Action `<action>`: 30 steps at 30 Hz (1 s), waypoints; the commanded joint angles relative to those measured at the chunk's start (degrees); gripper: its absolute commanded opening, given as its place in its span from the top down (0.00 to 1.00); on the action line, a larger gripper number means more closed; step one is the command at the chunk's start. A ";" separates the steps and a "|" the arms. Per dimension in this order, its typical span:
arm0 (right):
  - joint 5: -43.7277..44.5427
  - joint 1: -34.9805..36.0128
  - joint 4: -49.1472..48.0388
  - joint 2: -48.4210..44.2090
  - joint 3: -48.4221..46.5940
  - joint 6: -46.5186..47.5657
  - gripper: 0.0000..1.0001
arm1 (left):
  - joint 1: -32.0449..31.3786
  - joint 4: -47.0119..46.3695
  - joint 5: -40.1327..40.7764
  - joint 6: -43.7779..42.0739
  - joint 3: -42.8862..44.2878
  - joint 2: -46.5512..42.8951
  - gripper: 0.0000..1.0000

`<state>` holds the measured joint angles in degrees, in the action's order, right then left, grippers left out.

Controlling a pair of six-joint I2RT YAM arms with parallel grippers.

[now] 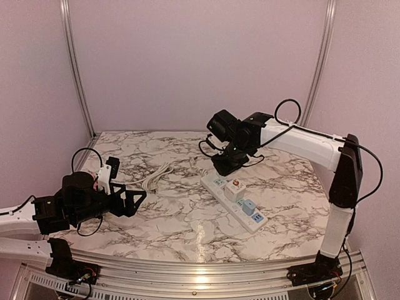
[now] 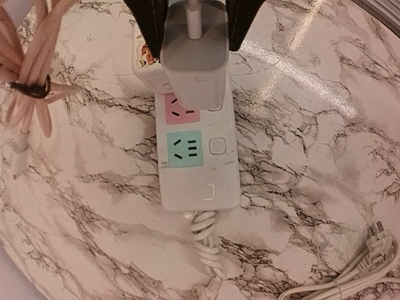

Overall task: Insert the plug
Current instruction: Insert the plug into the socket slot.

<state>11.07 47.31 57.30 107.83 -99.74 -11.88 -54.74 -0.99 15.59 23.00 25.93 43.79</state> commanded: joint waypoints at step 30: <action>2.42 -2.22 -7.50 12.74 -3.77 8.24 1.00 | 0.34 -6.54 -8.61 1.13 -5.37 -2.34 0.01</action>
<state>15.07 45.95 53.78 120.22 -104.62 -5.10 -54.74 -4.97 7.62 23.88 21.23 41.23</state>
